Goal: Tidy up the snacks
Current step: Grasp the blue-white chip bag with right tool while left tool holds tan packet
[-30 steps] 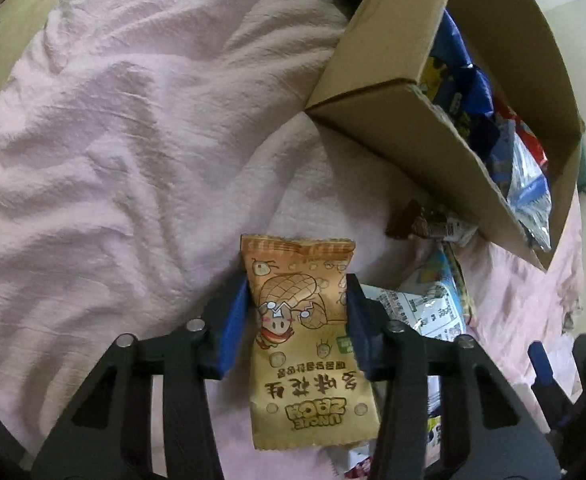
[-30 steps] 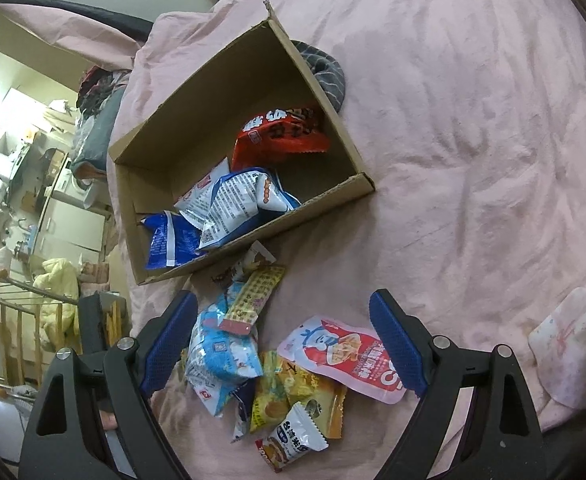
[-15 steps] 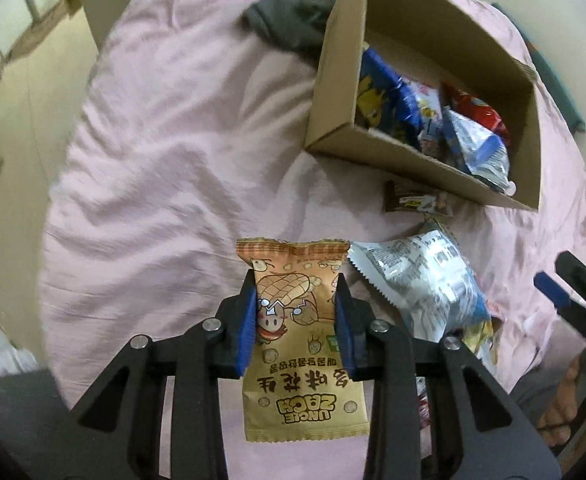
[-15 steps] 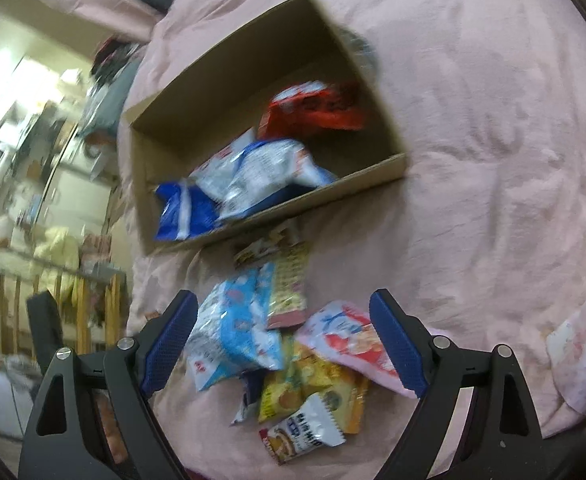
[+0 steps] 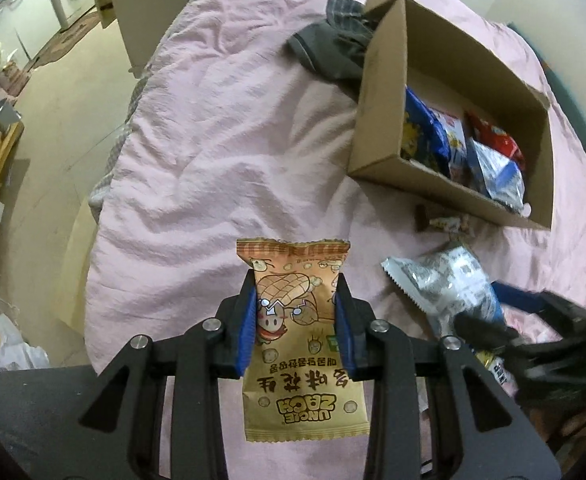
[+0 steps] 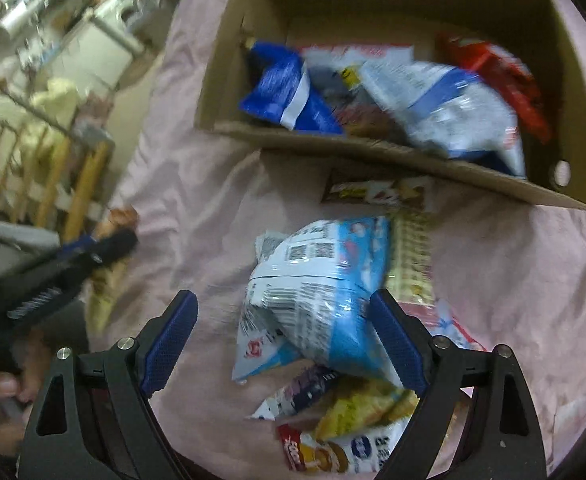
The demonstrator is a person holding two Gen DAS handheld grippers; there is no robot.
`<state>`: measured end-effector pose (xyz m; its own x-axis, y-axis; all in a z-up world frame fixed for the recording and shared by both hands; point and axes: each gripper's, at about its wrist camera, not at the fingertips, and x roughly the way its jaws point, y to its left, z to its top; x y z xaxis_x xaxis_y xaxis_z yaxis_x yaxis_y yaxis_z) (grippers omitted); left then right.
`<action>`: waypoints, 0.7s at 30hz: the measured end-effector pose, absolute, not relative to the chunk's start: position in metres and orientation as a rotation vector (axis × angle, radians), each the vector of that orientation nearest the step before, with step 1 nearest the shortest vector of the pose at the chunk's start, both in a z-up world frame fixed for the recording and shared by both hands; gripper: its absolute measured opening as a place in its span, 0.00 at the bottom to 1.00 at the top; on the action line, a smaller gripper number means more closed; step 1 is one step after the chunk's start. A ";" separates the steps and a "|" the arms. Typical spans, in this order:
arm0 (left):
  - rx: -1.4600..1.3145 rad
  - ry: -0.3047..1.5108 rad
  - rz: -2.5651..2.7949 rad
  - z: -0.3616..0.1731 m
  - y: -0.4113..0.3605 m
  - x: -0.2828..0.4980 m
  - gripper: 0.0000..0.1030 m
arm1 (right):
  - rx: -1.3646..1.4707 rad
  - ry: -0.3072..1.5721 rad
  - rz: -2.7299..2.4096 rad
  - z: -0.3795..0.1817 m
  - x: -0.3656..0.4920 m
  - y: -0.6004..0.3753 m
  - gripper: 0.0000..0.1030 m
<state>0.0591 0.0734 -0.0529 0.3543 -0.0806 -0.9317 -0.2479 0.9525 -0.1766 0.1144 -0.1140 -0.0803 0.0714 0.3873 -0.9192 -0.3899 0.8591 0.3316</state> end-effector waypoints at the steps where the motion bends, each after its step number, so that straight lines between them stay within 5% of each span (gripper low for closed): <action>1: -0.316 1.207 0.114 -0.053 0.075 0.060 0.29 | -0.044 1.392 0.571 -0.086 0.116 -0.107 0.88; 7: -0.338 1.212 0.119 -0.057 0.080 0.063 0.29 | -0.146 1.398 0.540 -0.110 0.120 -0.092 0.88; 13: -0.321 1.216 0.121 -0.060 0.076 0.066 0.29 | -0.123 1.371 0.542 -0.112 0.119 -0.100 0.65; 21: -0.299 1.206 0.151 -0.061 0.073 0.067 0.29 | 0.045 1.376 0.689 -0.089 0.107 -0.118 0.53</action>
<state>0.0671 0.0729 -0.0607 0.3532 -0.0436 -0.9345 -0.2727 0.9507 -0.1474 0.1069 -0.1181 -0.0894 0.0323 0.4729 -0.8805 -0.4222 0.8050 0.4168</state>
